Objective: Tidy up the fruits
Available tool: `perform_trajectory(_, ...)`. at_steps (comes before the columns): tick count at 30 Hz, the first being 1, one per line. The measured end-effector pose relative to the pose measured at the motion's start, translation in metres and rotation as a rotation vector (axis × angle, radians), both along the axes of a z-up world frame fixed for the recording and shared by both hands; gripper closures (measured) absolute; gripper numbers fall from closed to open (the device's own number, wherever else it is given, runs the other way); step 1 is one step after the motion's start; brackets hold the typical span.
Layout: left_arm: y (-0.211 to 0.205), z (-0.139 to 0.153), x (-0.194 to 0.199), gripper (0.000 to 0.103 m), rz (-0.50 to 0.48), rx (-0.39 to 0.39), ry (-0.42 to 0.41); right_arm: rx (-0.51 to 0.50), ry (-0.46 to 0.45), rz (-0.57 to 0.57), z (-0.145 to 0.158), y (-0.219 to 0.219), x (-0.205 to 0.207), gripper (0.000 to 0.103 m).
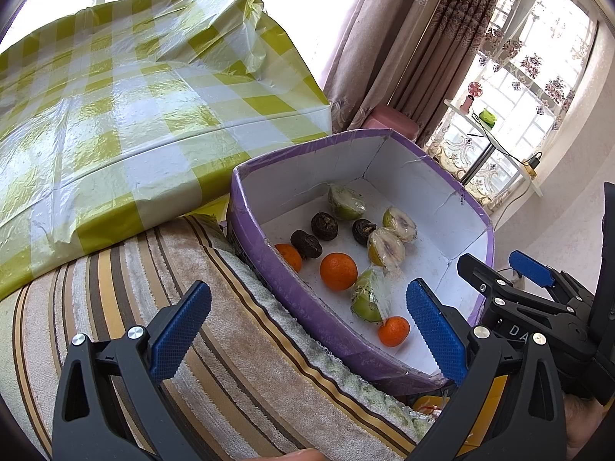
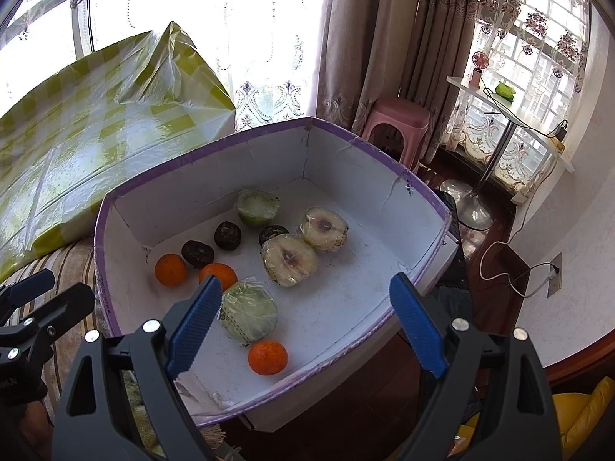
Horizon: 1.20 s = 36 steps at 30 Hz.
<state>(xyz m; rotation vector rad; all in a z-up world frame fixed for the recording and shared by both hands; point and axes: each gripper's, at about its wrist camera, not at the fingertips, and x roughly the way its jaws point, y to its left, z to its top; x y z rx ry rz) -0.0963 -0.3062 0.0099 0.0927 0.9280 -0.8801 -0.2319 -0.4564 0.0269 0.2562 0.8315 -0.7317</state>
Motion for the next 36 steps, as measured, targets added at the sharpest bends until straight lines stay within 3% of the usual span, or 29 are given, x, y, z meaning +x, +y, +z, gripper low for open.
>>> perform_trajectory(36, -0.0037, 0.002, -0.0002, 0.004, 0.0, 0.002, -0.003, 0.002, 0.006, 0.0, -0.0025, 0.0018, 0.0026, 0.014)
